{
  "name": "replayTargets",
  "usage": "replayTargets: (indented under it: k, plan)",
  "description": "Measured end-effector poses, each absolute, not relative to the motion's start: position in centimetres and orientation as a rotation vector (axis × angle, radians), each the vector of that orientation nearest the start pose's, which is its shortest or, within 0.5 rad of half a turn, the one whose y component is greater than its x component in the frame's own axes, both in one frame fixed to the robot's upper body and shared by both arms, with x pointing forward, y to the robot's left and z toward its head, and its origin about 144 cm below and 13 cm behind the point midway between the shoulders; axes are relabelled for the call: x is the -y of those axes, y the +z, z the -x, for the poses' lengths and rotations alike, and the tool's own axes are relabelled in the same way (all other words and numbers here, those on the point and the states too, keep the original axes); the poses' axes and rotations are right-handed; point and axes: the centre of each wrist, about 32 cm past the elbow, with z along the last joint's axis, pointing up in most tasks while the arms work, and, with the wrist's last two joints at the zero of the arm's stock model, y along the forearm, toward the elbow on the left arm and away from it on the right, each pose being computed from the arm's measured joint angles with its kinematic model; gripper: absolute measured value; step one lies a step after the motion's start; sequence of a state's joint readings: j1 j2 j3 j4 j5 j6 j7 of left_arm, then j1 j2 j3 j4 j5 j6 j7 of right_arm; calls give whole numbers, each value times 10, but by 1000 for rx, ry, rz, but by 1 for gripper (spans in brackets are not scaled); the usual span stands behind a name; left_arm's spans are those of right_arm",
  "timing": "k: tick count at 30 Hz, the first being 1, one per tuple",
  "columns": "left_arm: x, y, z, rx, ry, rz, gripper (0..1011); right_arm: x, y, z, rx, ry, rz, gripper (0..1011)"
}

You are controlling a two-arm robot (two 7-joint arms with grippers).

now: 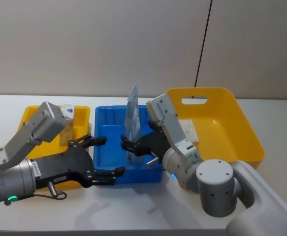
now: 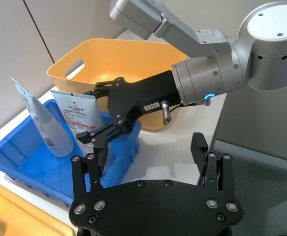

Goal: Bimanual collaborative sorting of washing and personal care products

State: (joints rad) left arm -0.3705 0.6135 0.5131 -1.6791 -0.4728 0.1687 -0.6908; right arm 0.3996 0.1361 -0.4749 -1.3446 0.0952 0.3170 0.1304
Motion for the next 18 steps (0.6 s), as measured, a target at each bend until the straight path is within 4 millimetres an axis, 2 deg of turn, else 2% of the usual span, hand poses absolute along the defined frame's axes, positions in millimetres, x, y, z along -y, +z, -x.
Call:
replayTargets:
  k: [4,9,12,13,15,18]
  plan:
    - [-248,1255,-509,122,430,-204,1001,132,1191,-545,16,-1051,323,1002]
    - [-249,1255,-509,122,430,-204,1001,131,1191,-547,16,-1054,322,918]
    - [-249,1255,-509,122,430,-204,1001,130,1190,-548,16,-1057,322,806]
    - [-249,1255,-509,122,430,-204,1001,130,1190,-548,16,-1057,322,806]
    - [-249,1255,-509,122,430,-204,1001,130,1190,-548,16,-1058,322,699]
    - [-248,1255,-509,122,430,-204,1001,129,1190,-549,16,-1058,322,640]
